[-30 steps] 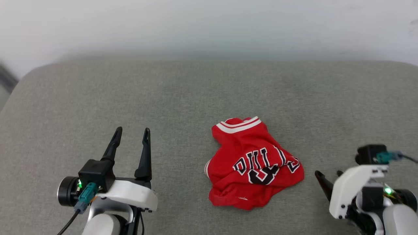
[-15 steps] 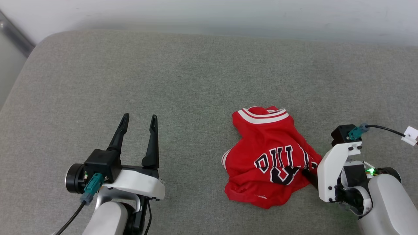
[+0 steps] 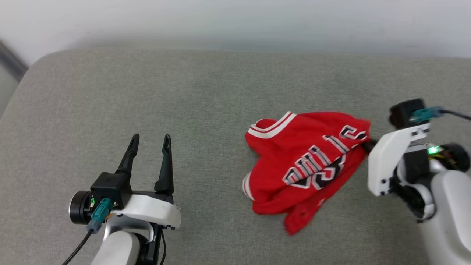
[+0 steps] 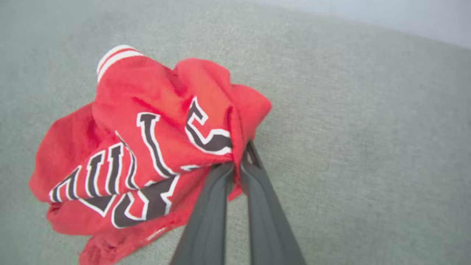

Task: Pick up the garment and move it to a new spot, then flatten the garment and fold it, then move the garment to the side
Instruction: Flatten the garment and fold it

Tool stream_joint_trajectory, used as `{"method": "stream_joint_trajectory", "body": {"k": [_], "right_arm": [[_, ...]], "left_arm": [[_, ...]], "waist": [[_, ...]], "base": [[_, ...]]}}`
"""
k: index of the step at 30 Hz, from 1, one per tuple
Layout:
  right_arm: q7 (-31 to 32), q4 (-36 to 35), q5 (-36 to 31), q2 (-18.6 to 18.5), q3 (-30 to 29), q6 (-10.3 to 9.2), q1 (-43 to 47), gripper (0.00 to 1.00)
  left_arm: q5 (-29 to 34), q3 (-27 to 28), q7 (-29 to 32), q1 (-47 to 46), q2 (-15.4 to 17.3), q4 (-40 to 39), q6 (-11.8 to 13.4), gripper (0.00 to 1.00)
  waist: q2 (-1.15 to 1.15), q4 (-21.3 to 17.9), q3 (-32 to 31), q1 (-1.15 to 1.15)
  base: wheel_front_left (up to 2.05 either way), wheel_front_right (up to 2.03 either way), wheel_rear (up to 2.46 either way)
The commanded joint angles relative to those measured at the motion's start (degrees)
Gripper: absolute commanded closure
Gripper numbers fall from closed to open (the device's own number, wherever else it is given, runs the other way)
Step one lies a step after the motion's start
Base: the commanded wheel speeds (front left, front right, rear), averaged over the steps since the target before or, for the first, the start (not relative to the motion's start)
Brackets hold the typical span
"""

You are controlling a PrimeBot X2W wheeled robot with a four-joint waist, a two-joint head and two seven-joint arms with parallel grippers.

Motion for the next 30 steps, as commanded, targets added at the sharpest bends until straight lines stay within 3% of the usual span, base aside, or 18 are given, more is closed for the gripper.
{"method": "stream_joint_trajectory", "body": {"k": [1,8,15,16,17,22,26,30], "right_arm": [[-0.8,-1.3,-0.8,-0.3,-1.1,-0.02,0.2,1.00],[-4.0,-6.9,-5.1,2.3,-15.5,-0.02,7.5,1.00],[-8.2,2.5,-6.8,6.6,-27.5,-0.02,17.0,0.98],[-9.4,4.7,-6.7,7.1,-28.2,-0.02,17.7,0.58],[-11.0,6.4,-6.6,7.4,-28.3,-0.02,17.9,0.00],[-21.8,9.2,-4.8,8.2,-27.3,-0.02,16.7,0.00],[-31.1,7.3,-4.8,7.6,-24.5,-0.02,17.3,0.00],[-36.1,4.3,-4.9,6.9,-21.8,-0.02,19.0,0.00]], "left_arm": [[-0.2,0.2,0.1,0.5,0.3,-0.1,0.2,0.00],[-0.5,0.0,0.6,1.7,0.6,-0.6,0.8,0.00],[-0.7,-0.4,1.3,2.6,0.9,-0.5,1.1,0.00],[-0.8,-0.4,1.4,2.7,1.0,-0.5,1.1,0.00],[-0.8,-0.3,1.5,2.8,1.1,-0.4,1.2,0.00],[-1.1,0.0,2.0,4.0,1.8,-0.3,1.7,0.00],[-1.3,0.1,2.3,5.2,2.1,-0.2,1.9,0.00],[-1.7,0.1,2.8,6.6,2.4,-0.2,2.3,0.00]], "waist": [[0.00,-0.8,-0.7,-0.01],[0.00,-2.4,-2.1,-0.01],[0.00,-2.9,-2.8,-0.01],[0.00,-2.9,-2.9,-0.01],[0.00,-2.9,-3.0,-0.01],[0.00,-3.2,-4.0,-0.01],[0.00,-3.3,-5.6,-0.01],[0.00,-3.3,-7.6,-0.01]], "base": [[0.00,0.00,0.00],[0.00,0.00,0.00],[0.00,0.00,0.00],[0.00,0.00,0.00],[0.00,0.00,0.00],[0.00,0.00,0.00],[0.00,0.00,0.00],[0.00,0.00,0.00]]}}
